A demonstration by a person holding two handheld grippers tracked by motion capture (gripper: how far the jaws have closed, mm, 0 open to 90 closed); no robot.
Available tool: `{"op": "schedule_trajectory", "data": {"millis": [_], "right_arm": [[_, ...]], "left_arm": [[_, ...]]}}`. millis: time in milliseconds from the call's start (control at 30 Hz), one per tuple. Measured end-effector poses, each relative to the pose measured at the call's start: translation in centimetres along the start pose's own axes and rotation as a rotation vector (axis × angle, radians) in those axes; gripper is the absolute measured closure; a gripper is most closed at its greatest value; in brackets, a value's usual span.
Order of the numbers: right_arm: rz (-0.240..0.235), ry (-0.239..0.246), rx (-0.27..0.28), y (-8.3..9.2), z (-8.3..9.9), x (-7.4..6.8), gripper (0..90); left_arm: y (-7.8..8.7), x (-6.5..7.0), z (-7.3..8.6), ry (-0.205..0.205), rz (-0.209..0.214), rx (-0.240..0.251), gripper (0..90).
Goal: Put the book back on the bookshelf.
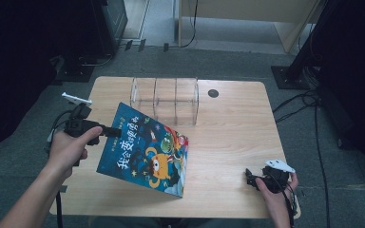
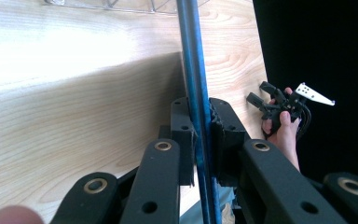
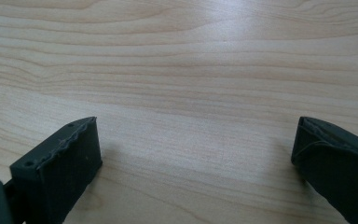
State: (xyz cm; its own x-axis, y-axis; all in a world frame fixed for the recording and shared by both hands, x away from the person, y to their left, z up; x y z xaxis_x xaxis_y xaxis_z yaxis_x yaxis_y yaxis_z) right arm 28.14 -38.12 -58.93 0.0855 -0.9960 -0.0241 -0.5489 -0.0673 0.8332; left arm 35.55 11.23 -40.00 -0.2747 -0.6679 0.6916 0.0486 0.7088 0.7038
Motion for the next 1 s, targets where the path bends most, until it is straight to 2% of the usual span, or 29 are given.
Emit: {"op": "schedule_trajectory", "data": {"millis": [200, 467, 800, 1000], "right_arm": [[0.000, 0.000, 0.001, 0.0, 0.0, 0.0, 0.8], [0.000, 0.000, 0.001, 0.0, 0.0, 0.0, 0.8], [0.000, 0.000, 0.001, 0.0, 0.0, 0.0, 0.7], [0.000, -0.001, 0.001, 0.0, 0.0, 0.0, 0.7]], "left_arm": [[0.9, 0.5, -0.3, -0.008, -0.039, -0.017, 82.7], [1.5, 1.2, -0.5, -0.018, -0.097, -0.066, 82.7], [2.0, 2.9, -1.3, -0.038, -0.159, -0.120, 83.6], [2.3, 3.6, -1.5, -0.049, -0.195, -0.135, 84.0]]}}
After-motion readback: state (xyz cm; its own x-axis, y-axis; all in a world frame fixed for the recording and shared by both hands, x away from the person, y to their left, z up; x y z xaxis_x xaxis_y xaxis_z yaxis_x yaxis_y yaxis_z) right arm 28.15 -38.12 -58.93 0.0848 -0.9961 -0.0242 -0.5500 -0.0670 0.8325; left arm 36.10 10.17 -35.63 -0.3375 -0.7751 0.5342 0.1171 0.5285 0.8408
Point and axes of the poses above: each handheld gripper's, and its own axes: y roughly backward along the jaws, z roughly out of its underside, x roughly to its right, the point moved 9 cm from there along -y, roughly forward along the jaws, and after that the axes turned 12 degrees about -x, right-handed, at the moved point
